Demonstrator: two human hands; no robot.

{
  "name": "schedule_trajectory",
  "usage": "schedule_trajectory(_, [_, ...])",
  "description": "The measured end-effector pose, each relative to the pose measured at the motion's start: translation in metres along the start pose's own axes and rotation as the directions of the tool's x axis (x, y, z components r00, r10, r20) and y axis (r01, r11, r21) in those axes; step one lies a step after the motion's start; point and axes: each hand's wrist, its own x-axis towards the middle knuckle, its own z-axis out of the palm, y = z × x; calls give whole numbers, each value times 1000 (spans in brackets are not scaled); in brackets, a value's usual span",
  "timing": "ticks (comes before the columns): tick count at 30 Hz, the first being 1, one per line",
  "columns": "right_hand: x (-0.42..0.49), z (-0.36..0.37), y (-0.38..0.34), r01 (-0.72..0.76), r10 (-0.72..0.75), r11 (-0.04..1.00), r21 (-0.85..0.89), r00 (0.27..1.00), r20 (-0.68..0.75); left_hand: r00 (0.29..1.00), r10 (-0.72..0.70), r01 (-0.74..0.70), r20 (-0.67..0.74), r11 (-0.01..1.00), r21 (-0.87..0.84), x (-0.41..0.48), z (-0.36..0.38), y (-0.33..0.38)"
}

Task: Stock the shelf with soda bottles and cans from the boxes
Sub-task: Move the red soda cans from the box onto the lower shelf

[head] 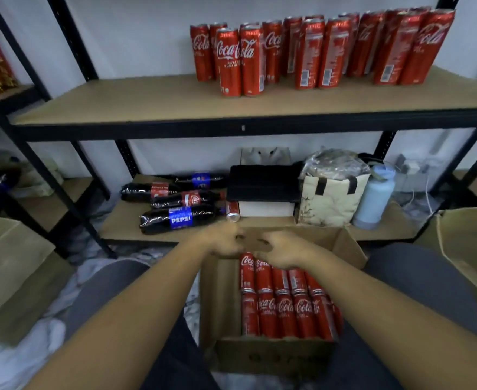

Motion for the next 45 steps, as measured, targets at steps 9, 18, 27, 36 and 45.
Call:
schedule_trajectory(9, [53,105,25,-235,180,950,207,950,255,973,-96,138,208,970,-200,54,80,-44])
schedule_trajectory(18, [104,206,49,-483,400,718,501,876,269,938,-264,333,227,868,-369,130,161,-92])
schedule_trajectory(27, [132,249,48,-488,476,849,200,873,107,892,-396,427,220,573,-700,196,239,-96])
schedule_trajectory(36, [131,264,48,-424,418,899,110,906,72,846,-501,448,182,483,-753,190,229,-101])
schedule_trajectory(45, [120,242,40,-318,296,937,142,942,155,910,-414,289,-18,663,-690,128,186,-109])
